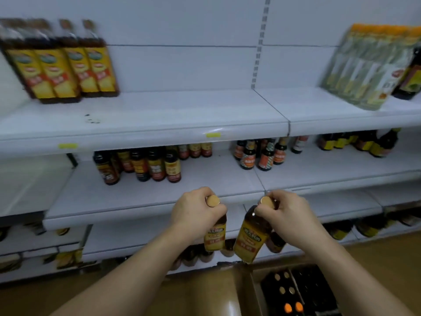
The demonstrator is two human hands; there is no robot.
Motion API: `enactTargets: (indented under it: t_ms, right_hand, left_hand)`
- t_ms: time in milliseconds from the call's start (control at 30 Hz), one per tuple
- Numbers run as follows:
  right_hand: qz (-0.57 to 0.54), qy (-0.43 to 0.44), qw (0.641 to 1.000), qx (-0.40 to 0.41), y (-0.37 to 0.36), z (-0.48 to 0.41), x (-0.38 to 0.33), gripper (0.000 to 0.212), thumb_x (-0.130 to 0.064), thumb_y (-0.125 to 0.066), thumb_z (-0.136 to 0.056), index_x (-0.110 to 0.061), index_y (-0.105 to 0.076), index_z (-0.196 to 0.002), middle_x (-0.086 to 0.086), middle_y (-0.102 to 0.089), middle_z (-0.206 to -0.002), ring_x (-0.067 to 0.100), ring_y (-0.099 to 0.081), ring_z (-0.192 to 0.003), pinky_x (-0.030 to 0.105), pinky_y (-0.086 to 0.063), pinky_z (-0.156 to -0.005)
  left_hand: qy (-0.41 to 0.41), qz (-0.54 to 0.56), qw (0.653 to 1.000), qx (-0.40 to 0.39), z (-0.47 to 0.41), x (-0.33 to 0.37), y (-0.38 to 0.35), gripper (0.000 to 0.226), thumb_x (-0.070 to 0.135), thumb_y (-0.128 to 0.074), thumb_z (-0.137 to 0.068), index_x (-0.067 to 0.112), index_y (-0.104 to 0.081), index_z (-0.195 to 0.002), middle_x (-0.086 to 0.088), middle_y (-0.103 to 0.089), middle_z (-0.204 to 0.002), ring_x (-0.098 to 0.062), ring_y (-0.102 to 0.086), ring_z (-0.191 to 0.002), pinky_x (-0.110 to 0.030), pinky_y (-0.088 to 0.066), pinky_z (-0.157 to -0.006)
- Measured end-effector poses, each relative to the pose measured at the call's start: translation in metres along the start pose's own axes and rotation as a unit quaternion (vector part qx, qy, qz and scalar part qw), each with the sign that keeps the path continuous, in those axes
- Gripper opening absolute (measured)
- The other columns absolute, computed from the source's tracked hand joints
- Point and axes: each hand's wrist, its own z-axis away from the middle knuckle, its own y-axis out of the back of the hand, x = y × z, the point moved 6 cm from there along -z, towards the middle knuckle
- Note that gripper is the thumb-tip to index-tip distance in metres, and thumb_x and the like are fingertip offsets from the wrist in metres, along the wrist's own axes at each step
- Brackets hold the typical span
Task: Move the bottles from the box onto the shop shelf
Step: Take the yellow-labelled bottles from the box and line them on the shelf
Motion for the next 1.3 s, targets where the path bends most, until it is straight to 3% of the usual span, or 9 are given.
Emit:
enactTargets:
  t_ms: [167, 300, 433, 567, 733, 900, 1000, 1133, 1300]
  right_hand:
    - [0.002, 0.063, 0.998, -0.013, -0.015, 0.022, -0.068, 0.013, -0.038, -0.068, -0.088, -0.025, -0.068, -0.083, -0.004, -0.068, -0.074, 0.011, -0.064, -0.068, 0.032, -0.05, -0.055]
    - [-0.004, 0.094, 0.995, -0.032, -0.025, 0.035, -0.115, 0.022, -0.037, -0.066, -0.086, -0.017, -0.068, -0.079, 0.001, -0.065, -0.066, 0.01, -0.055, -0.055, 0.032, -0.042, -0.053]
    - [-0.011, 0.133, 0.99, -0.036, -0.034, 0.046, -0.157, 0.031, -0.042, -0.064, -0.081, -0.012, -0.066, -0.076, 0.008, -0.065, -0.067, 0.014, -0.056, -0.056, 0.035, -0.045, -0.053]
    - [-0.026, 0.169, 0.984, -0.038, -0.039, 0.059, -0.196, 0.028, -0.039, -0.061, -0.087, -0.013, -0.066, -0.076, -0.003, -0.057, -0.06, 0.012, -0.052, -0.056, 0.032, -0.043, -0.054]
    - [-0.013, 0.217, 0.975, -0.045, -0.042, 0.063, -0.241, 0.028, -0.036, -0.061, -0.091, -0.01, -0.07, -0.084, 0.0, -0.062, -0.064, 0.011, -0.053, -0.058, 0.027, -0.04, -0.051]
    - [-0.03, 0.237, 0.969, -0.061, -0.043, 0.05, -0.276, 0.021, -0.035, -0.064, -0.087, -0.016, -0.073, -0.082, 0.005, -0.071, -0.075, 0.016, -0.06, -0.065, 0.032, -0.048, -0.057]
    - [-0.053, 0.248, 0.965, -0.066, -0.044, 0.034, -0.295, 0.019, -0.034, -0.067, -0.084, -0.017, -0.073, -0.08, 0.005, -0.072, -0.073, 0.014, -0.061, -0.061, 0.036, -0.051, -0.058]
    - [-0.071, 0.279, 0.955, -0.074, -0.043, 0.01, -0.318, 0.016, -0.033, -0.068, -0.084, -0.02, -0.073, -0.077, -0.005, -0.062, -0.059, 0.008, -0.054, -0.051, 0.033, -0.046, -0.054]
    - [-0.071, 0.325, 0.938, -0.1, -0.038, -0.03, -0.348, 0.015, -0.034, -0.065, -0.084, -0.024, -0.074, -0.077, -0.008, -0.072, -0.078, 0.012, -0.063, -0.067, 0.045, -0.059, -0.07]
  left_hand:
    - [0.01, -0.005, 0.998, 0.054, 0.027, -0.024, 0.075, 0.022, 0.05, -0.066, -0.076, 0.028, -0.065, -0.081, 0.009, -0.065, -0.078, -0.011, -0.06, -0.077, -0.038, -0.056, -0.069]
    - [0.013, -0.013, 0.996, 0.084, 0.046, -0.039, 0.129, 0.021, 0.049, -0.067, -0.075, 0.028, -0.067, -0.08, 0.009, -0.066, -0.079, -0.01, -0.06, -0.076, -0.038, -0.057, -0.068]
    - [0.012, -0.003, 0.995, 0.103, 0.061, -0.053, 0.172, 0.019, 0.05, -0.069, -0.076, 0.031, -0.067, -0.081, 0.012, -0.066, -0.083, -0.008, -0.06, -0.079, -0.036, -0.058, -0.07]
    - [0.012, 0.022, 0.992, 0.122, 0.072, -0.069, 0.207, 0.023, 0.053, -0.068, -0.072, 0.032, -0.068, -0.081, 0.011, -0.067, -0.084, -0.012, -0.064, -0.082, -0.042, -0.061, -0.071]
    - [0.001, 0.049, 0.987, 0.15, 0.076, -0.074, 0.247, 0.016, 0.038, -0.073, -0.078, 0.022, -0.071, -0.074, 0.004, -0.069, -0.076, -0.015, -0.066, -0.077, -0.041, -0.059, -0.068]
    - [0.006, 0.081, 0.983, 0.165, 0.063, -0.077, 0.278, 0.028, 0.04, -0.071, -0.068, 0.013, -0.066, -0.07, 0.006, -0.06, -0.062, -0.017, -0.06, -0.063, -0.033, -0.047, -0.057]
    - [0.011, 0.086, 0.981, 0.176, 0.054, -0.078, 0.293, 0.023, 0.036, -0.072, -0.073, 0.013, -0.068, -0.073, 0.008, -0.061, -0.062, -0.017, -0.062, -0.065, -0.033, -0.05, -0.058]
    - [0.009, 0.076, 0.977, 0.201, 0.036, -0.076, 0.311, 0.018, 0.032, -0.074, -0.075, 0.014, -0.071, -0.073, -0.001, -0.066, -0.067, -0.018, -0.065, -0.067, -0.036, -0.055, -0.06]
    - [0.013, 0.045, 0.975, 0.217, 0.0, -0.068, 0.332, 0.016, 0.032, -0.073, -0.075, 0.015, -0.073, -0.073, -0.001, -0.07, -0.072, -0.017, -0.067, -0.069, -0.038, -0.058, -0.062]
